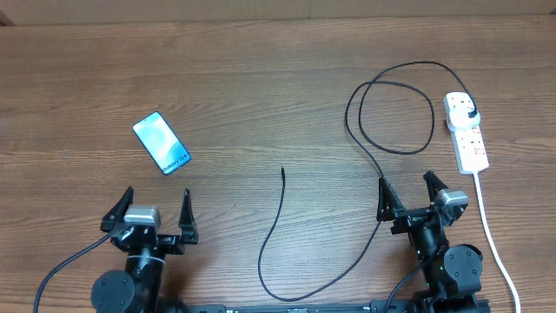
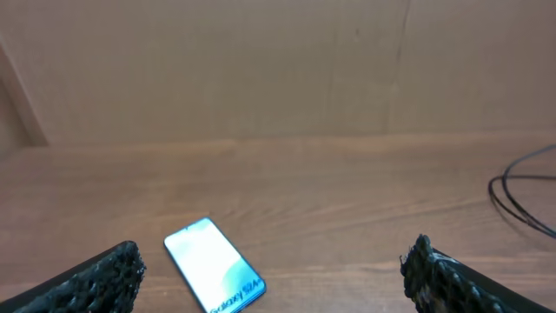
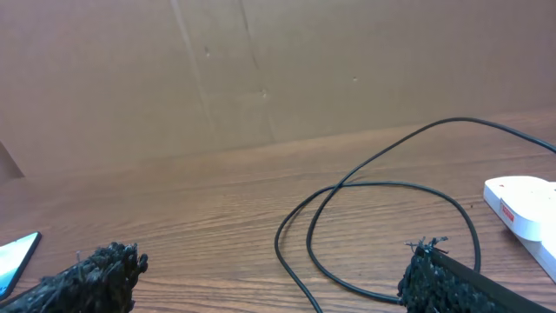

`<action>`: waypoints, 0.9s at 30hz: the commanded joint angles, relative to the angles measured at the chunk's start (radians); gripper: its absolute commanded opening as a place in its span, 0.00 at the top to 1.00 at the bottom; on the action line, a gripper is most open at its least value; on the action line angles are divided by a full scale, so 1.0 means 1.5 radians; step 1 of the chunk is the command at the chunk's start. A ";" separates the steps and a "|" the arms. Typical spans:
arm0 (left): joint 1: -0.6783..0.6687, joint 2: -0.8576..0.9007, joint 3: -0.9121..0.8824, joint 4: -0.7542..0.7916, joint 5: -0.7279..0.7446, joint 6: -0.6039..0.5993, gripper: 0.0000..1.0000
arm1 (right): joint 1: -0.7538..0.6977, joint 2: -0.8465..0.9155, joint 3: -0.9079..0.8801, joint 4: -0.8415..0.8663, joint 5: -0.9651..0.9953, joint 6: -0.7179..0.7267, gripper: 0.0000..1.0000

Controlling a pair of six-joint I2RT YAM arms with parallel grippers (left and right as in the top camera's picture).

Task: Plug charger to phone and switch on socket
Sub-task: 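Move the left gripper over the Galaxy phone and lower onto it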

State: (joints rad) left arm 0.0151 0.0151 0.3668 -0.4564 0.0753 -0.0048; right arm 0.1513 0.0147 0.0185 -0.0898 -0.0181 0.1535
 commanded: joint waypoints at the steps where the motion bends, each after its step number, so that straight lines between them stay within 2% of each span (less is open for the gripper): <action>1: 0.003 0.033 0.061 -0.024 0.007 -0.012 0.01 | 0.004 -0.008 -0.007 0.004 0.009 0.002 0.00; 9: 0.003 0.209 0.205 -0.107 0.007 -0.012 0.01 | 0.004 -0.008 -0.007 0.004 0.009 0.002 0.00; 15: 0.003 0.391 0.372 -0.205 0.007 -0.015 0.01 | 0.004 -0.008 -0.007 0.004 0.009 0.002 0.00; 19: 0.003 0.511 0.493 -0.298 0.005 -0.028 0.01 | 0.004 -0.008 -0.007 0.004 0.009 0.002 0.00; 27: 0.003 0.789 0.796 -0.599 0.003 -0.027 0.01 | 0.004 -0.008 -0.007 0.004 0.009 0.002 0.00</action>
State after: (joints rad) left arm 0.0151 1.0908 1.4300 -1.2736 0.0750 -0.0307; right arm 0.1513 0.0128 0.0185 -0.0898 -0.0177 0.1535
